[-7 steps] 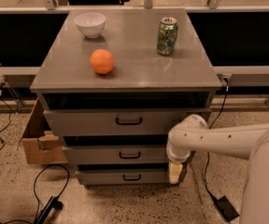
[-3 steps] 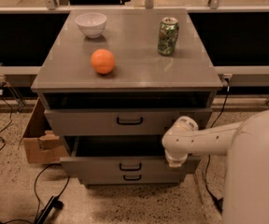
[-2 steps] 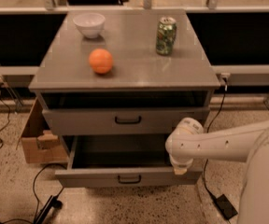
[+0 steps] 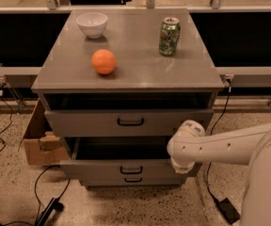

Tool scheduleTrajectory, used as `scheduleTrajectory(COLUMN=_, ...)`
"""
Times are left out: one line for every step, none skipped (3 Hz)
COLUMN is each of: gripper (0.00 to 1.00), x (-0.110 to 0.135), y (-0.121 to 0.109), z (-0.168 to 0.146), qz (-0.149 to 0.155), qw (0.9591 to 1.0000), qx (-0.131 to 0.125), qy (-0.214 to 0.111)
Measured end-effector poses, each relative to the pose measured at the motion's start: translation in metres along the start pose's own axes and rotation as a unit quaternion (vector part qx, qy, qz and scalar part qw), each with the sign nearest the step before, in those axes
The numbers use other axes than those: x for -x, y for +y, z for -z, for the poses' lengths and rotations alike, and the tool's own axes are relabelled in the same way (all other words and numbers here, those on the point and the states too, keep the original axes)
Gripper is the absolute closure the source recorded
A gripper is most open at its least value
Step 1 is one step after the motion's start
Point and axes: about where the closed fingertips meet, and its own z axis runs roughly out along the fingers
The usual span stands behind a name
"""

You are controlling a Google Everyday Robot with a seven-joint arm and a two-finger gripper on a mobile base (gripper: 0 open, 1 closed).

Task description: Open middle drawer

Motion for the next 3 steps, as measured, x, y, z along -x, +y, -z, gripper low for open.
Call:
scheduleTrajectory(gripper=0.32, x=-0.0003, y=0.0009, z=-0.0009, qz=0.0, qw=1.0, qx=0.001, qy=0.0)
scheduleTrajectory(gripper=0.09, x=-0.0006, y=0.0019, z=-0.0018, qz=0.0, qw=1.0, qx=0.002, qy=0.001)
scheduleTrajectory(gripper=0.0, x=-0.0009, y=0.0026, z=-0.0024, qz=0.0, qw=1.0, qx=0.003, qy=0.001)
